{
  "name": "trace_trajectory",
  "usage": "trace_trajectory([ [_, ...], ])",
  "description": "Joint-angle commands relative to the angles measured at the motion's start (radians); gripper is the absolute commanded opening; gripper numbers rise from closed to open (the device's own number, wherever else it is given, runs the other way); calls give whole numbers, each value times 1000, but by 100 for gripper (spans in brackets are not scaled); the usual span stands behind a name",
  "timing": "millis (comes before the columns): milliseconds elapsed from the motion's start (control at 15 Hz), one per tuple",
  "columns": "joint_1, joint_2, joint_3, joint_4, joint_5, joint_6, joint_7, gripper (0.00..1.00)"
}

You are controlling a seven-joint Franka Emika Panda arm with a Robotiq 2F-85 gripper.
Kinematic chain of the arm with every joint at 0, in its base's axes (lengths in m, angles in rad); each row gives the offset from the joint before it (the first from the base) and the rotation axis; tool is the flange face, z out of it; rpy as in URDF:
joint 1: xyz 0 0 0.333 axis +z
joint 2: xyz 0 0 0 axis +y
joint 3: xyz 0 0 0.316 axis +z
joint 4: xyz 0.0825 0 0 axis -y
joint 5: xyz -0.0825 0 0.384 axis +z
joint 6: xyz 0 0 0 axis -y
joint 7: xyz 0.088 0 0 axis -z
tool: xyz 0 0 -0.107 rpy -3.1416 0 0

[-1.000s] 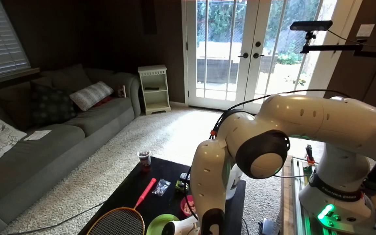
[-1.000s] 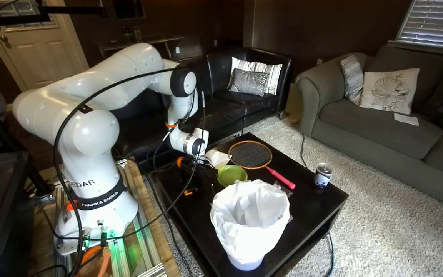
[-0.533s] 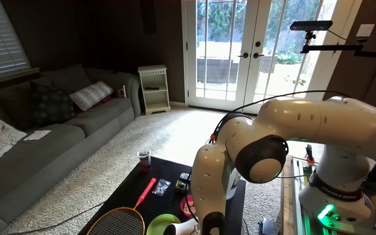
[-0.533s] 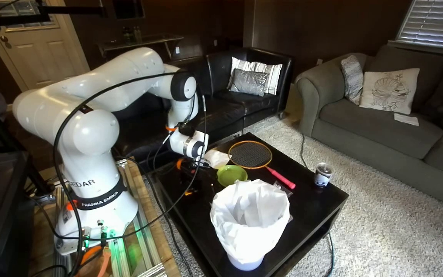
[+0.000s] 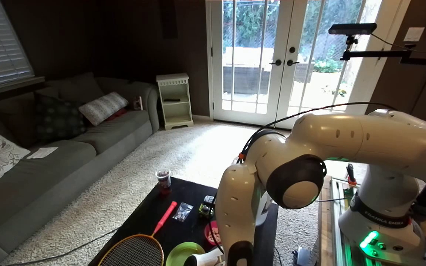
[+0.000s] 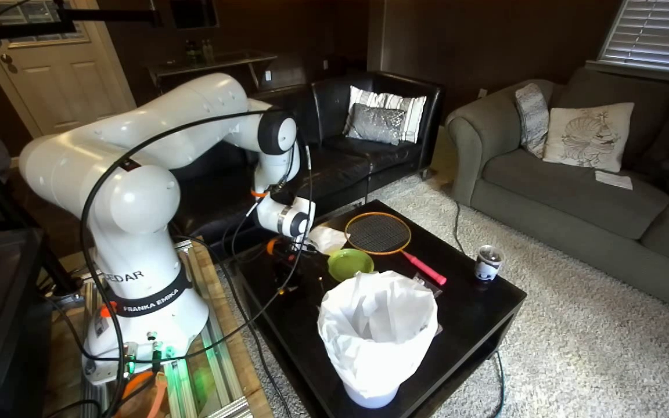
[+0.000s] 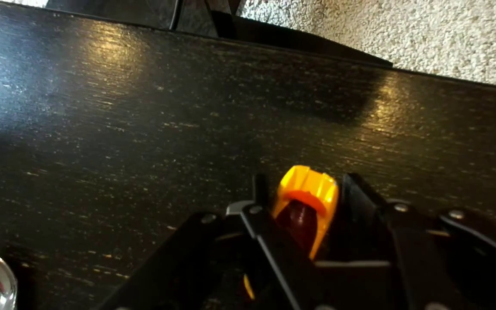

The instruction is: Pick up the orange object

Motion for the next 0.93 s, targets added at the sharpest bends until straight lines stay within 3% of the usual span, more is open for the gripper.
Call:
trace_trajectory([
  [0, 1, 9, 5, 24, -1, -22, 19, 16],
  [67, -4, 5, 9, 18, -2, -10, 13, 11],
  [400, 7, -43, -16, -31, -11, -7, 32, 14],
  [733, 119, -82, -113, 15, -65, -249, 133, 23],
  [867, 143, -76, -118, 57, -104, -361, 118, 15],
])
